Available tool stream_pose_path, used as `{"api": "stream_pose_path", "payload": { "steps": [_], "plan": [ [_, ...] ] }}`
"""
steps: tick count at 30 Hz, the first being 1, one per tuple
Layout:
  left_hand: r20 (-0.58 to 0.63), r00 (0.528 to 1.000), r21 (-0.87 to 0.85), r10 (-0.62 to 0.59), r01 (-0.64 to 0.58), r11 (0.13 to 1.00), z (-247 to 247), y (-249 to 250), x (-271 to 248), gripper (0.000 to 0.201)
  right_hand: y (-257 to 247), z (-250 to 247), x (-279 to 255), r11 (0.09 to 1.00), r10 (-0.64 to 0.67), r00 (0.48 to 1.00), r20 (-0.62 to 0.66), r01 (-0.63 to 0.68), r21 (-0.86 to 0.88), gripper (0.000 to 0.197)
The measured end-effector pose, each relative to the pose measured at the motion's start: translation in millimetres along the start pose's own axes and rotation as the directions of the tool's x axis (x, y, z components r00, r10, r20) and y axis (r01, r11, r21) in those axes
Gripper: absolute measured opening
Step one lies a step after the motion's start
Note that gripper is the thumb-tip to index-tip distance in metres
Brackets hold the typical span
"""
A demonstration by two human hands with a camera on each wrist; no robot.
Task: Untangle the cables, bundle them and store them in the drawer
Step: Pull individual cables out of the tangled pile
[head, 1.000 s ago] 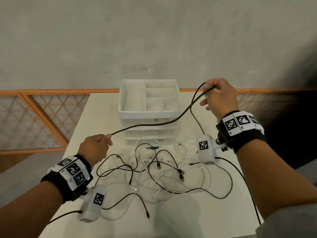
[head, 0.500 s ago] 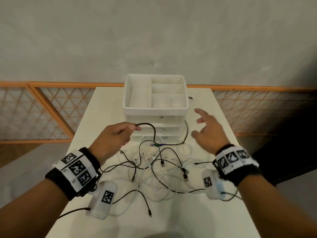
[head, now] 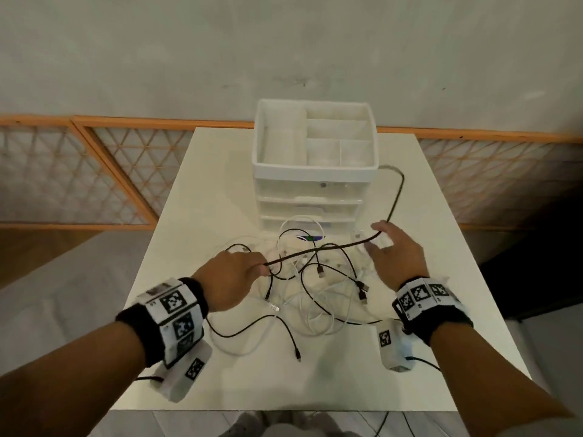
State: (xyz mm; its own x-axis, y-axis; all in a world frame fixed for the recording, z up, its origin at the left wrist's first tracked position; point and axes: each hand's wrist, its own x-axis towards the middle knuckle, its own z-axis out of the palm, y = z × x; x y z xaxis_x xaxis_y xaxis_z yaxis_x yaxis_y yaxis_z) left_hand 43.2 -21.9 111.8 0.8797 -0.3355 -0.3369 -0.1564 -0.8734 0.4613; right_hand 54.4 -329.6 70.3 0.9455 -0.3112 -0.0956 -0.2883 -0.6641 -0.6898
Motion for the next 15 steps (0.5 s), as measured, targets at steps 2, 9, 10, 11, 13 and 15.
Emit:
{"api": "stream_pose_path", "payload": {
  "steps": [2,9,10,11,13,15],
  "plan": [
    [-0.049,0.987,0.007,-0.153,0.153,0.988,17.6,-16.1,0.1,0.028,6.0,24.7,-14.0,0.999,0.003,0.989,0.148,0.002,-0.036,0.068],
    [-0.147,0.966,-0.323,-0.214,0.158,0.933,17.9,-18.6,2.4,0.016,-8.0,108.3,-59.6,0.919,0.012,0.943,0.332,0.12,-0.376,0.042],
    [-0.154,0.963,-0.447,-0.221,0.132,0.885,13.9,-16.1,1.6,0.015,-12.3,116.5,-62.5,0.896,0.038,0.933,0.358,0.127,-0.425,0.043],
    [-0.161,0.959,-0.536,-0.231,0.111,0.837,9.1,-14.1,0.5,0.015,-15.9,123.5,-63.2,0.879,0.059,0.928,0.367,0.125,-0.459,0.041],
    [-0.16,0.962,-0.63,-0.221,0.073,0.773,-0.1,-11.2,-1.9,0.015,-24.4,130.0,-62.7,0.867,0.069,0.944,0.322,0.103,-0.487,0.026],
    [-0.15,0.962,-0.708,-0.229,0.058,0.704,-7.5,-11.2,-4.4,0.014,-33.3,127.6,-61.1,0.876,0.042,0.96,0.276,0.097,-0.473,0.021]
  ]
}}
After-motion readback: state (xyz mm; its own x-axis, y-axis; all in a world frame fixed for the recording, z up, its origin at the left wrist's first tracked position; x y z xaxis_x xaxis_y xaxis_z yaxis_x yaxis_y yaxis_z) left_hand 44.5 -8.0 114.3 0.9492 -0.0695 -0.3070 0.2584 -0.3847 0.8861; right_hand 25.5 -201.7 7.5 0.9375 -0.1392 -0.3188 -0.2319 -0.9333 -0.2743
